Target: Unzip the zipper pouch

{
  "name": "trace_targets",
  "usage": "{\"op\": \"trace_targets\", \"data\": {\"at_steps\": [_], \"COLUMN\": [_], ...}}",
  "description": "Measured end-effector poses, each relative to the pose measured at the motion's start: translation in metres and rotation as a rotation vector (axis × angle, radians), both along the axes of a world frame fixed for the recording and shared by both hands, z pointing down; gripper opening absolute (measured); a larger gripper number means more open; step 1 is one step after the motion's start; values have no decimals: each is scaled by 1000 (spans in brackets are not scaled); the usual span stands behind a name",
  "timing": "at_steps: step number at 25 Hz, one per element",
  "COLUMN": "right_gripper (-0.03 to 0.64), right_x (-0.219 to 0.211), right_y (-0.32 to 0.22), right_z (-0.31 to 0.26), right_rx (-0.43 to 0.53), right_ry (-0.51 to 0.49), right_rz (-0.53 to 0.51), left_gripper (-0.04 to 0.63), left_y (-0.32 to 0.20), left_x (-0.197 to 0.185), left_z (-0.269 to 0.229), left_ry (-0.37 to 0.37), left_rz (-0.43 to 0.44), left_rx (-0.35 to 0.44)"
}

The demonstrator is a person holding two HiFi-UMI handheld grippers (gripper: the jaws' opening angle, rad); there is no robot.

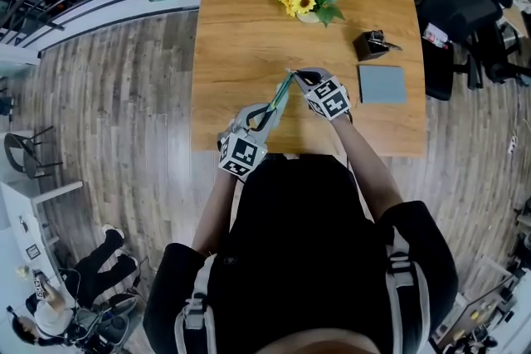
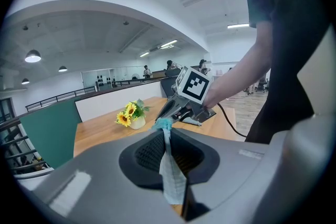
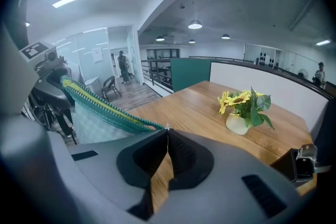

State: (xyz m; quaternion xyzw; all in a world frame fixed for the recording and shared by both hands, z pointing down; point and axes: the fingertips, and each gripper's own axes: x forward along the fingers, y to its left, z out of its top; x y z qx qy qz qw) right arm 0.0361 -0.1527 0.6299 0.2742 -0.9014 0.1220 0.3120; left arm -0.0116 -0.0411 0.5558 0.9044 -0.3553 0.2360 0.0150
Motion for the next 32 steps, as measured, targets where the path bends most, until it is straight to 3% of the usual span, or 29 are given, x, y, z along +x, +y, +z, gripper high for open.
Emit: {"op": "trace_targets", "data": {"at_steps": [8, 12, 19, 23, 24, 25, 32], "right_gripper": [9, 15, 71, 62, 9, 3, 3], "right_x": [11, 14, 33, 48, 51, 52, 56], "right_y": [-6, -7, -14, -15, -14, -12, 8], "right_z": [2, 4, 12, 12, 12, 11, 2], "right_rx": [1, 74, 79, 57, 47, 36, 66], "right_ry": [11, 107, 126, 114, 103, 89, 16], "right_rz": [2, -59, -27, 0, -1, -6, -106], "left_gripper": [28, 28, 28, 28, 28, 28, 29], "left_y": [-8, -13, -24, -30, -31, -33, -45], "left_x": [8, 13, 17, 16, 16, 16, 18], "left_z": [0, -2, -8, -5, -4, -4, -2], "left_ry": [5, 13, 41, 30, 26, 25, 25], "left_rz": [-18, -17, -29, -39, -42, -43, -50], "left_rx": [-5, -5, 8, -5, -9, -8, -2]}}
